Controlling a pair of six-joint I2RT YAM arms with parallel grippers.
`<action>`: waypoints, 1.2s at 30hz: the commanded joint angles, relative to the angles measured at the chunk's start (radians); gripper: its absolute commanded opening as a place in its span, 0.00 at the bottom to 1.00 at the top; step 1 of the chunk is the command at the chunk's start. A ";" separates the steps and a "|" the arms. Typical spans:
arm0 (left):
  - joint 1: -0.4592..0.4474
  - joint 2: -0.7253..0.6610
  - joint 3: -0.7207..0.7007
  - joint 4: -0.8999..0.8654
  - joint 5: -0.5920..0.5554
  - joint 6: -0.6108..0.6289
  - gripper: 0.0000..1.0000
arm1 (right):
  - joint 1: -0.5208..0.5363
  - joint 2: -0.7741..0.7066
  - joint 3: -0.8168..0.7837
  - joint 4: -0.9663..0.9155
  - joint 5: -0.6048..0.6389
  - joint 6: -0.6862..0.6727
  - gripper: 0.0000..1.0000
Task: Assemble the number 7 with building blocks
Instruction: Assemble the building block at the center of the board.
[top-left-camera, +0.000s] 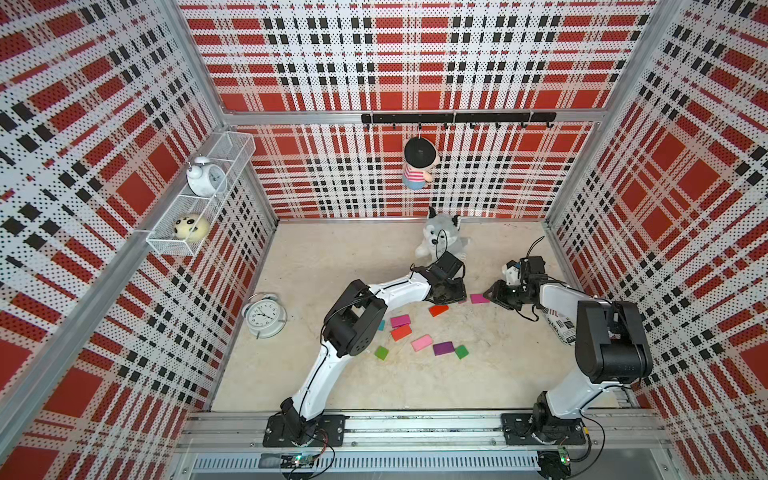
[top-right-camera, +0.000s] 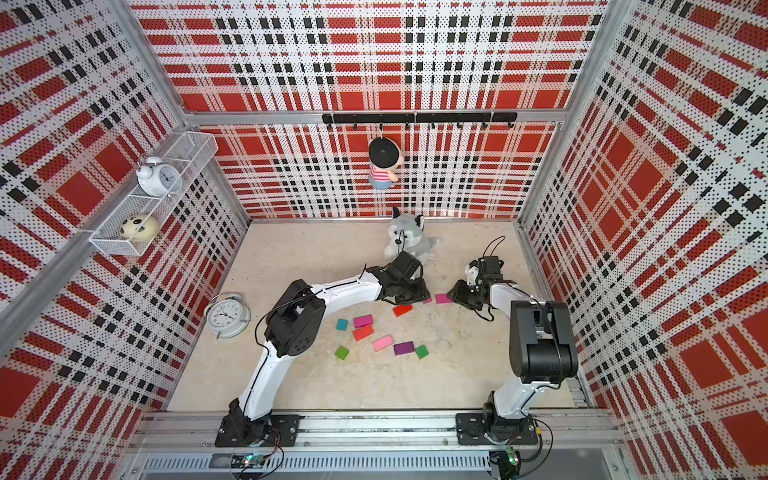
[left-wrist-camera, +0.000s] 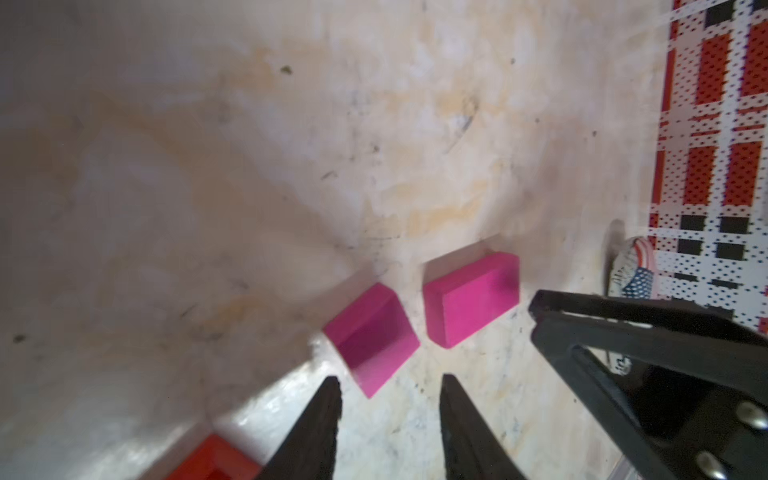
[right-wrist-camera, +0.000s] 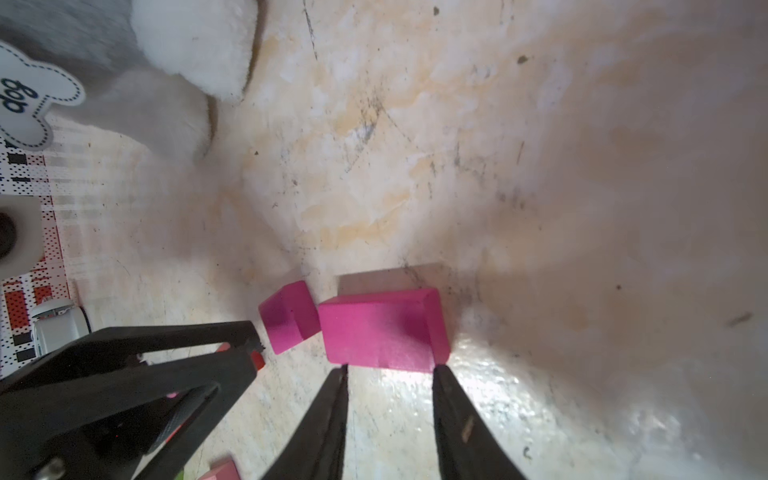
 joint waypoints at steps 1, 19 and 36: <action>0.004 0.006 0.006 0.004 0.009 -0.007 0.43 | -0.003 0.020 -0.006 0.018 -0.011 -0.013 0.39; 0.005 0.048 0.050 0.005 -0.001 0.015 0.40 | -0.003 0.063 0.006 0.080 -0.026 -0.010 0.42; 0.017 0.084 0.106 0.005 0.011 0.049 0.39 | -0.002 0.073 -0.005 0.110 -0.035 0.033 0.40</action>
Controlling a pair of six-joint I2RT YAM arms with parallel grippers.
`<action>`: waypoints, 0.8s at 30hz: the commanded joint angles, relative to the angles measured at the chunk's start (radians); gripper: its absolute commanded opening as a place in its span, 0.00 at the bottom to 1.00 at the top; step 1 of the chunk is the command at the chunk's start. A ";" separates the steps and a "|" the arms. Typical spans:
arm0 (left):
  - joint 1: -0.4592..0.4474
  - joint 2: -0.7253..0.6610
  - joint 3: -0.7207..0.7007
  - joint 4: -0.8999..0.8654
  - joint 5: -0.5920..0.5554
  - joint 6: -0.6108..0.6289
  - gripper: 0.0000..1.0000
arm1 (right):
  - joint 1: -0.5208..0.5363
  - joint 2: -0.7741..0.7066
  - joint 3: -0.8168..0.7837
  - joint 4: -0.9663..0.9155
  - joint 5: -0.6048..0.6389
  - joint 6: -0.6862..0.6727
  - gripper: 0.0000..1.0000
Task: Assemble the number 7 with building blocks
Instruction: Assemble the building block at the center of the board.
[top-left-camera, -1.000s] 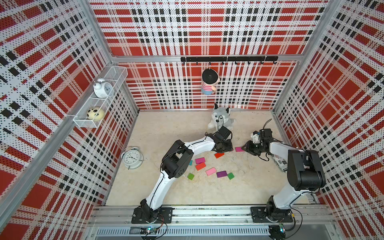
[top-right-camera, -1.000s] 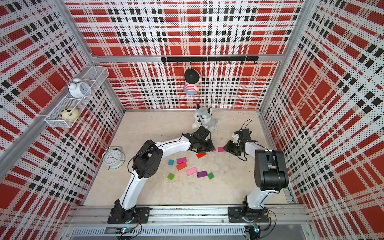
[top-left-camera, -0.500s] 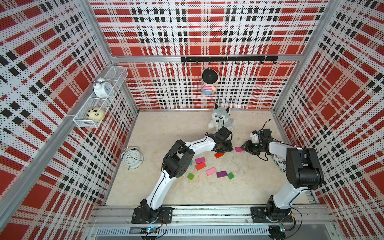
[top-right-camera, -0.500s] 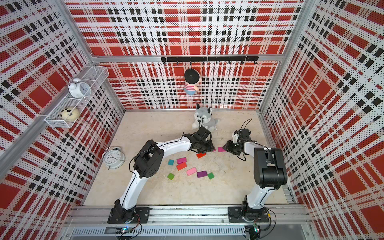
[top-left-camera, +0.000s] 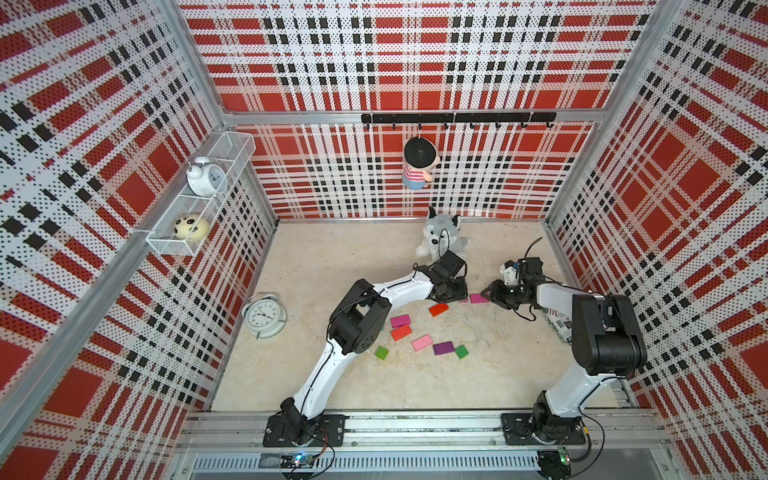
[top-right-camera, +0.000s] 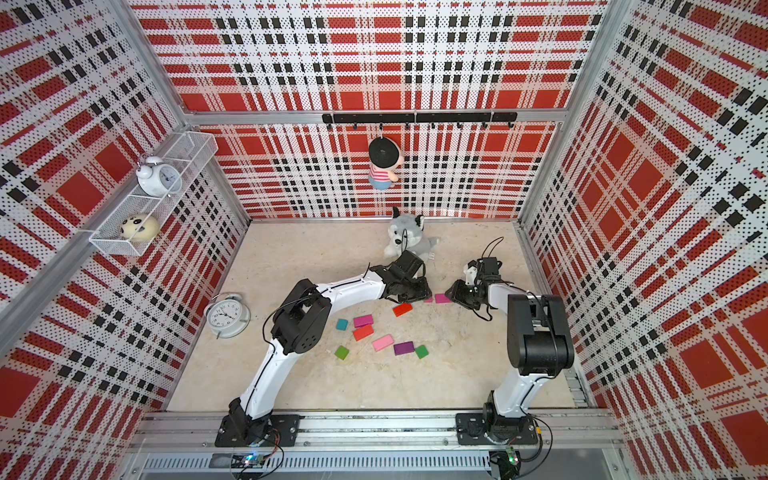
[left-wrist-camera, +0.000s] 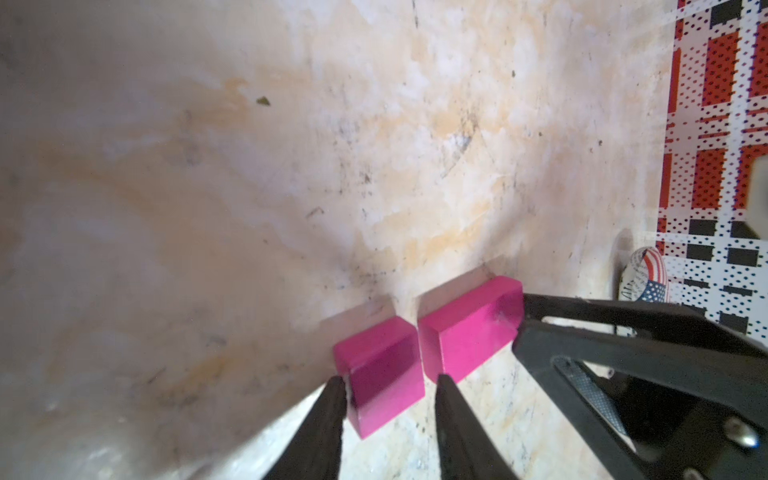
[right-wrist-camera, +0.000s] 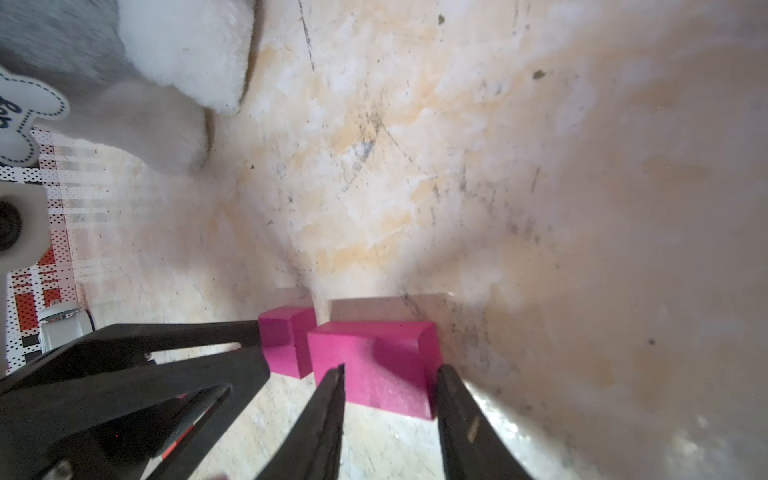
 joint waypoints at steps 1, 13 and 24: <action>0.009 0.020 0.021 0.003 0.012 0.021 0.39 | -0.002 0.015 -0.007 0.030 -0.010 0.023 0.40; 0.010 0.026 0.034 0.003 0.018 0.040 0.40 | 0.006 0.016 -0.029 0.061 -0.019 0.079 0.37; 0.010 0.029 0.034 0.002 0.021 0.047 0.40 | 0.015 0.009 -0.050 0.078 -0.019 0.104 0.36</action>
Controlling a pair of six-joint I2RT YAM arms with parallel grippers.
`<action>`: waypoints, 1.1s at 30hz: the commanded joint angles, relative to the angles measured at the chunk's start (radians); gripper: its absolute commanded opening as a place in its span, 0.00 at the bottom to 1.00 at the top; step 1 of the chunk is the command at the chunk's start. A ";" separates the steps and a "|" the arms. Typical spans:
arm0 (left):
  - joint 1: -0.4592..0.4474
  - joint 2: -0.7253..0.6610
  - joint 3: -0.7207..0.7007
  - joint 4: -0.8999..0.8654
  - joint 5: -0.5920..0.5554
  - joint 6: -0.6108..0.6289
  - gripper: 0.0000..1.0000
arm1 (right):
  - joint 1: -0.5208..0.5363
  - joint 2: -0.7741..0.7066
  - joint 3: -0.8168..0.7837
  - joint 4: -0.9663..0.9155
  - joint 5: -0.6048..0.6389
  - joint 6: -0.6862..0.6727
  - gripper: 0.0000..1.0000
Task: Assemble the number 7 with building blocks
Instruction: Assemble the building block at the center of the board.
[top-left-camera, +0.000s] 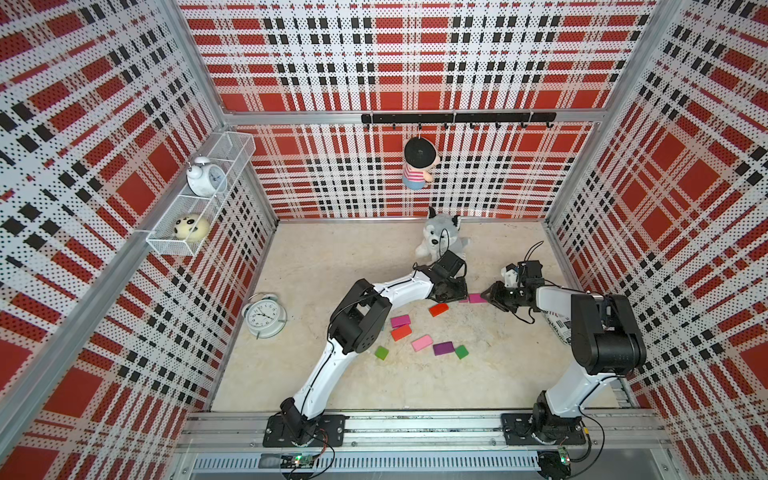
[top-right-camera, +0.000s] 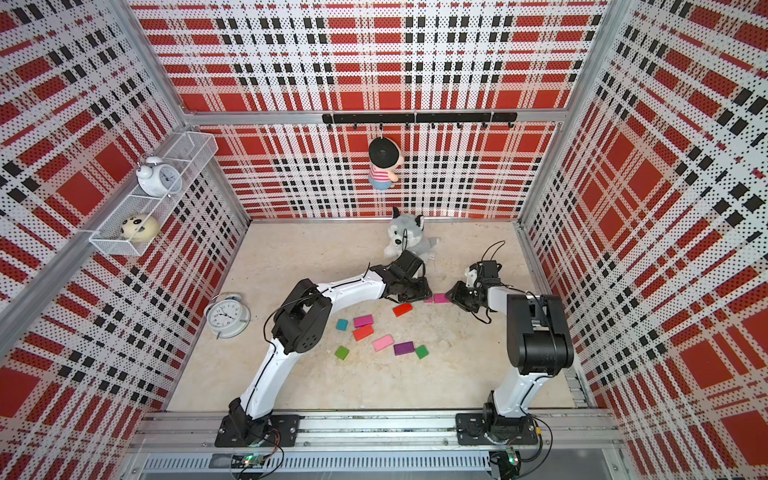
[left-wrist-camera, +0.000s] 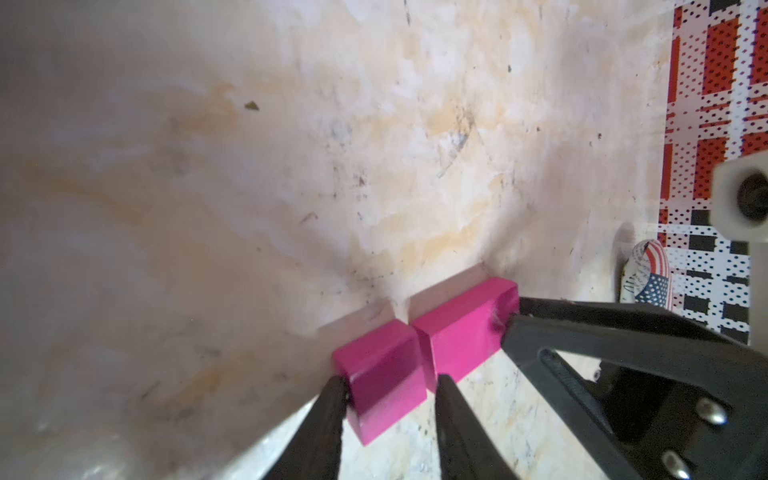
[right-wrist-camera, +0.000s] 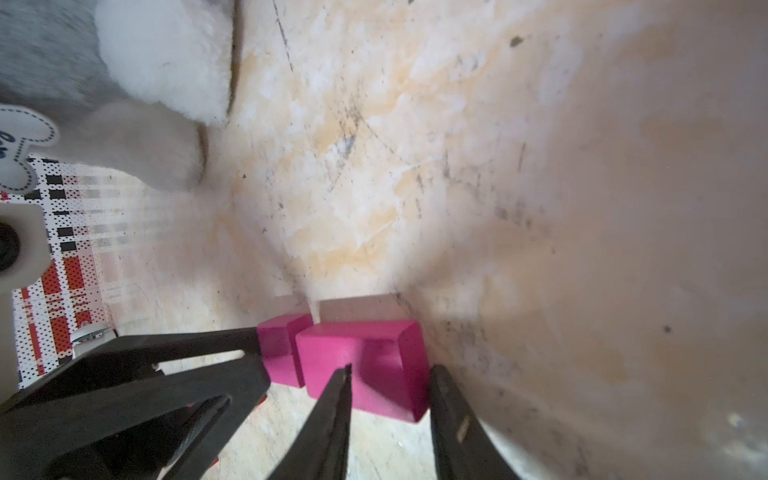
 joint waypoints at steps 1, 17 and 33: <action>0.007 0.019 0.025 0.003 0.005 0.019 0.40 | 0.008 0.005 -0.011 0.019 -0.009 0.012 0.35; 0.014 0.019 0.033 0.003 0.006 0.030 0.41 | 0.023 0.002 -0.014 0.035 -0.006 0.027 0.35; 0.027 -0.024 0.033 0.003 -0.048 0.057 0.58 | 0.027 -0.074 0.012 -0.004 0.067 0.027 0.56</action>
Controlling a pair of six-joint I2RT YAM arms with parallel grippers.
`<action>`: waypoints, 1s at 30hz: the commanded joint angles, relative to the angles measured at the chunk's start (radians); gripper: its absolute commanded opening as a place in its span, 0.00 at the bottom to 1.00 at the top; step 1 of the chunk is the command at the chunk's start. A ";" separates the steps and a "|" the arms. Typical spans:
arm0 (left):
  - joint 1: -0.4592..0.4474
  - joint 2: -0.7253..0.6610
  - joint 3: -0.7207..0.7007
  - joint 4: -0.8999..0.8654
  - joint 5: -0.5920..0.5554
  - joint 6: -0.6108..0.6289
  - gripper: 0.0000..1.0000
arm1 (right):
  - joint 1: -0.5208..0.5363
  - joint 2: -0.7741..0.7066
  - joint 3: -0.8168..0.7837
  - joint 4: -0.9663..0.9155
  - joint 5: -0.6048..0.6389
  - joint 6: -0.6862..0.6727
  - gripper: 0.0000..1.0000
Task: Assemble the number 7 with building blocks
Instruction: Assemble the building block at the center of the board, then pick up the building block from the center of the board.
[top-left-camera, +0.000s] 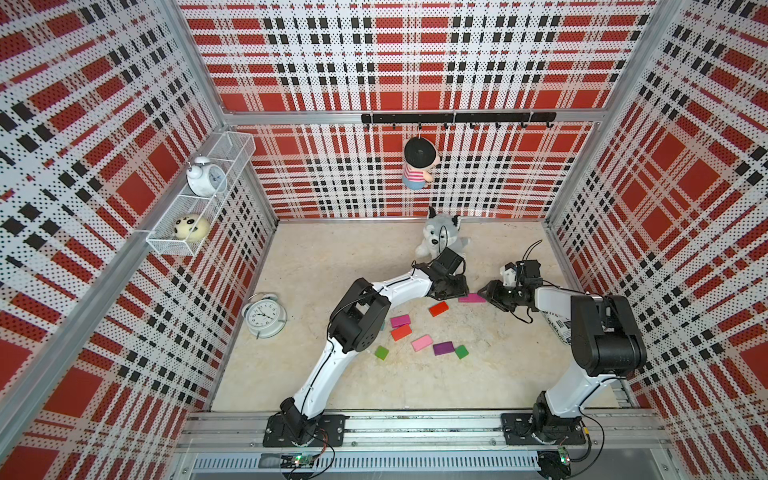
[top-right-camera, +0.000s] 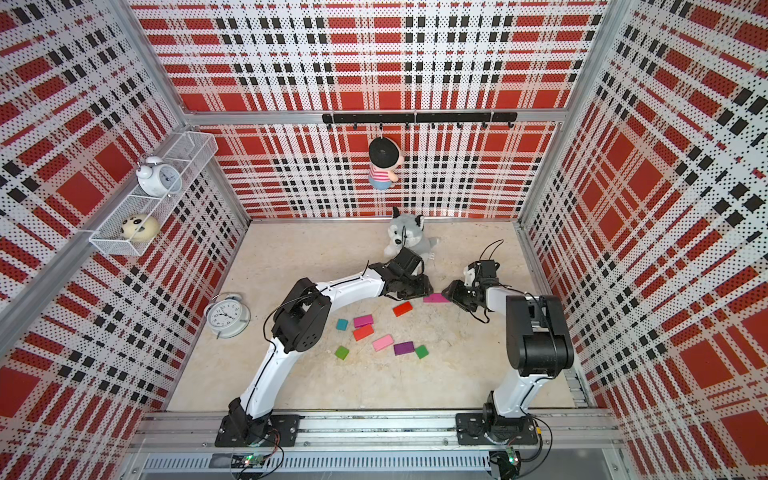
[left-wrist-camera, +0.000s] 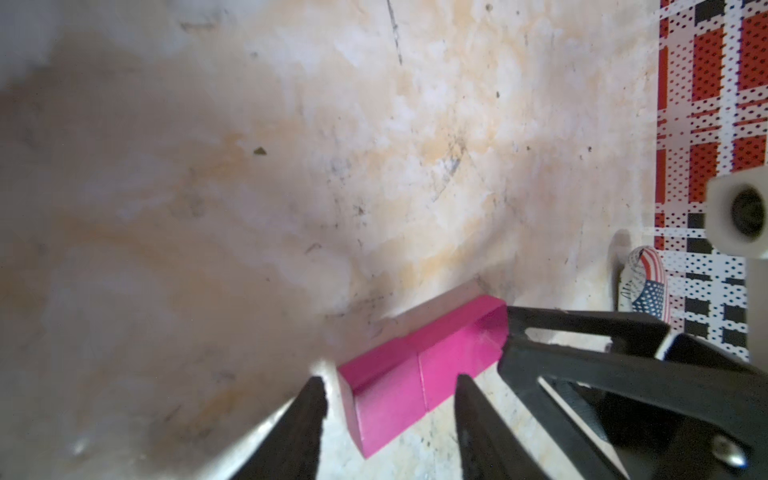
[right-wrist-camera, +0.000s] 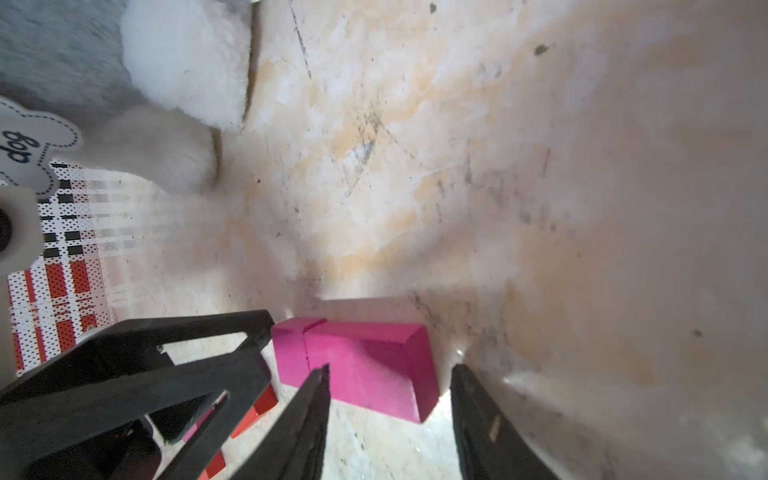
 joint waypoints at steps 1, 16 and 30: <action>0.013 -0.038 0.014 0.003 -0.044 0.030 0.61 | 0.006 -0.070 0.015 -0.019 0.047 0.001 0.58; 0.144 -0.282 -0.212 -0.049 -0.208 0.235 0.98 | 0.175 -0.270 0.078 -0.294 0.228 -0.023 0.68; 0.237 -0.405 -0.340 -0.049 -0.460 0.533 0.98 | 0.453 -0.078 0.203 -0.303 0.225 0.669 0.66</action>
